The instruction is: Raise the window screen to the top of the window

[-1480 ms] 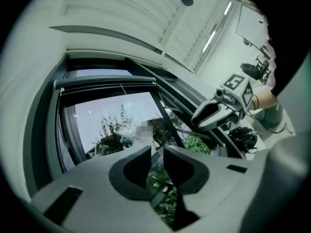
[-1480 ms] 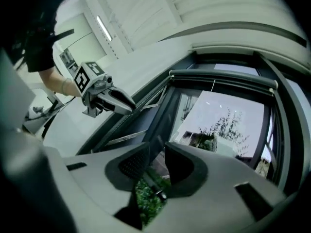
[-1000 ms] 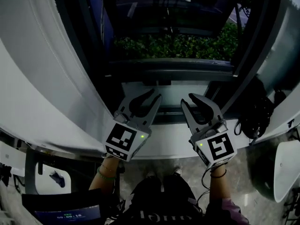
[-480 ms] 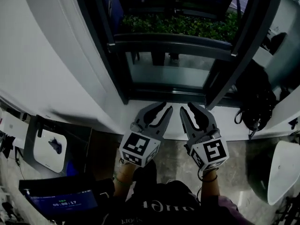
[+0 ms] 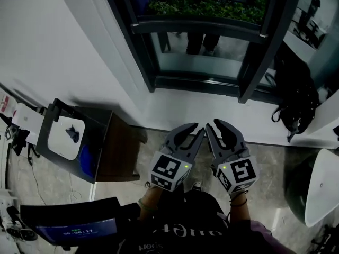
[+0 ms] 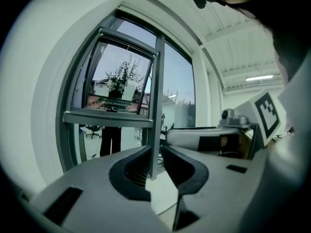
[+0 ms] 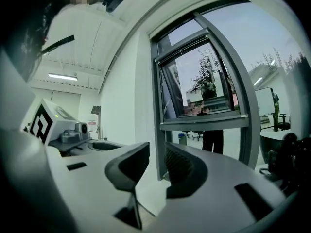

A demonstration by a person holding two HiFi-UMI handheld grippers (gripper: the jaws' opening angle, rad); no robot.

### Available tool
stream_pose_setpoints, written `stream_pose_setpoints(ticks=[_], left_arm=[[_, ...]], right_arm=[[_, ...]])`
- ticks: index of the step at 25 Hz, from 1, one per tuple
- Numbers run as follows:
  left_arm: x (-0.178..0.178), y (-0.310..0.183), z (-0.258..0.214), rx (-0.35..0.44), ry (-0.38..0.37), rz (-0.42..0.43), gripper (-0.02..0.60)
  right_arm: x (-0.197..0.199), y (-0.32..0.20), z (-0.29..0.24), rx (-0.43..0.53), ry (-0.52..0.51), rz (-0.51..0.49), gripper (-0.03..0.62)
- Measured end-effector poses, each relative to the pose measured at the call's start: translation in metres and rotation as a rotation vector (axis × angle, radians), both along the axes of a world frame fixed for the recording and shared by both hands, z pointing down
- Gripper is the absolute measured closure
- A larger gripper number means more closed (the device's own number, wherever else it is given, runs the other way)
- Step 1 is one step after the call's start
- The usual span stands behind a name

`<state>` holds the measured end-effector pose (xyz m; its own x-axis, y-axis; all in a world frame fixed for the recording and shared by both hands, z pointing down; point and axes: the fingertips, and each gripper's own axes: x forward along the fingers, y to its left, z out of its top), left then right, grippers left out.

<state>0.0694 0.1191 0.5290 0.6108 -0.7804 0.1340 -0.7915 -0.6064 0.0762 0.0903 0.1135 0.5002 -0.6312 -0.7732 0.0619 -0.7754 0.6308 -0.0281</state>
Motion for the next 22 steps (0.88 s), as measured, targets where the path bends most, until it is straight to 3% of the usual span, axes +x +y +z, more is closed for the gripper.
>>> stream_pose_setpoints(ticks=[6,15,22], left_arm=[[-0.028,0.043,0.009,-0.027,0.013,-0.017,0.505],[-0.121,0.140,0.020,-0.033,-0.023,0.001,0.506],[-0.169,0.203,0.033,-0.085,0.035,0.037,0.506]], right_arm=[[-0.018,0.050,0.011,-0.023,-0.013,0.021,0.493],[-0.091,0.139,0.024,-0.070,-0.092,0.096,0.500],[-0.142,0.203,0.043,-0.092,-0.065,0.141,0.512]])
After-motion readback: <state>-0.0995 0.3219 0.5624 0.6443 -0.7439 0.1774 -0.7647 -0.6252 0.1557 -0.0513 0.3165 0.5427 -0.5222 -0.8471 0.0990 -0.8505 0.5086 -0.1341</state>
